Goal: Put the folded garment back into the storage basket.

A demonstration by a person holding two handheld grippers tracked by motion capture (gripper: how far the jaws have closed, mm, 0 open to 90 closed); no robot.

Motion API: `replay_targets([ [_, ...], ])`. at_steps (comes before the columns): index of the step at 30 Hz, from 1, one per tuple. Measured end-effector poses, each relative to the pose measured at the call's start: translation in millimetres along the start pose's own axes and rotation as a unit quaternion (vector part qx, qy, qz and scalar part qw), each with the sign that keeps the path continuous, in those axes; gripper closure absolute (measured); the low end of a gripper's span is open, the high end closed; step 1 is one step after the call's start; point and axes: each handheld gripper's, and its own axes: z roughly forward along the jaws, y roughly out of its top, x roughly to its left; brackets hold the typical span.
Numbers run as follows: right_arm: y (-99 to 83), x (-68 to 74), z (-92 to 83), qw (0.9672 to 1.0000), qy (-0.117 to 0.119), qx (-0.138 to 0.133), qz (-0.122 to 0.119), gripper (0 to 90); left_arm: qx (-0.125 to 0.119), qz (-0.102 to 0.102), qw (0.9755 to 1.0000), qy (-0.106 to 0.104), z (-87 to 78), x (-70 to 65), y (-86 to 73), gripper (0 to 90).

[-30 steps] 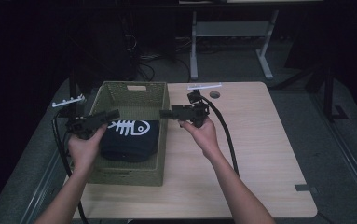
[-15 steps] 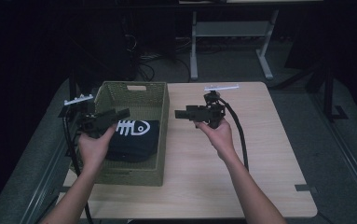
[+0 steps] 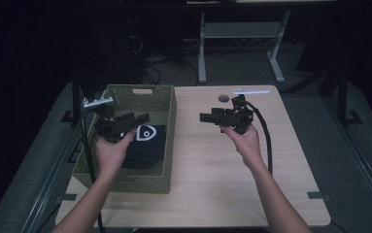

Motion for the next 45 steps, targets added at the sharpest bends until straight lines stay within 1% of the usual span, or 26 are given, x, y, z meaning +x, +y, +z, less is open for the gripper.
replay_targets([
  [2, -0.6, -2.2, -4.8, 1.0, -0.004, -0.005, 0.001, 20.2, 0.002, 0.003, 1.0, -0.002, 2.7, -2.6, -0.1, 18.2],
  [6, -1.8, -5.9, -13.2, 0.9999, -0.008, -0.006, 0.0, 20.3, 0.003, 0.004, 1.0, -0.005, 8.4, -7.2, -0.2, 18.0],
  [10, -2.0, -9.0, -20.5, 0.9999, -0.013, -0.005, -0.001, 20.3, 0.003, 0.011, 0.9999, -0.007, 12.1, -12.8, -0.3, 18.0],
  [20, -5.0, -17.3, -41.5, 0.9995, -0.032, -0.009, 0.0, 20.3, 0.002, 0.029, 0.9993, -0.025, 21.6, -34.1, 0.3, 18.0],
  [24, -7.2, -22.0, -50.4, 0.9992, -0.038, -0.01, 0.006, 20.1, 0.004, 0.033, 0.9988, -0.034, 27.0, -41.7, -0.5, 18.0],
  [26, -8.3, -24.0, -54.0, 0.9991, -0.041, -0.013, 0.005, 20.1, 0.004, 0.035, 0.9987, -0.037, 29.7, -46.2, -1.2, 18.1],
  [28, -9.8, -26.0, -58.8, 0.9989, -0.043, -0.014, 0.008, 20.1, 0.007, 0.042, 0.9982, -0.041, 32.5, -50.0, -1.9, 18.2],
  [29, -10.5, -27.2, -60.4, 0.9988, -0.046, -0.015, 0.005, 20.1, 0.008, 0.042, 0.9981, -0.044, 34.1, -52.4, -2.4, 18.3],
  [31, -12.5, -29.4, -64.2, 0.9987, -0.047, -0.017, 0.01, 20.3, 0.01, 0.043, 0.9977, -0.052, 37.6, -56.2, -3.6, 18.4],
  [34, -15.6, -33.0, -70.4, 0.9984, -0.054, -0.016, 0.009, 20.3, 0.014, 0.048, 0.9968, -0.062, 42.6, -62.5, -5.9, 18.3],
  [36, -17.2, -35.3, -73.9, 0.9982, -0.057, -0.018, 0.011, 20.4, 0.015, 0.052, 0.9964, -0.065, 45.8, -67.6, -7.2, 18.3],
  [38, -18.5, -37.2, -78.0, 0.9979, -0.061, -0.018, 0.012, 20.3, 0.017, 0.053, 0.9958, -0.073, 49.2, -72.1, -8.2, 18.3],
  [45, -19.9, -42.1, -91.4, 0.9969, -0.075, -0.022, 0.014, 20.2, 0.024, 0.07, 0.9934, -0.088, 60.0, -89.7, -11.6, 18.3],
])
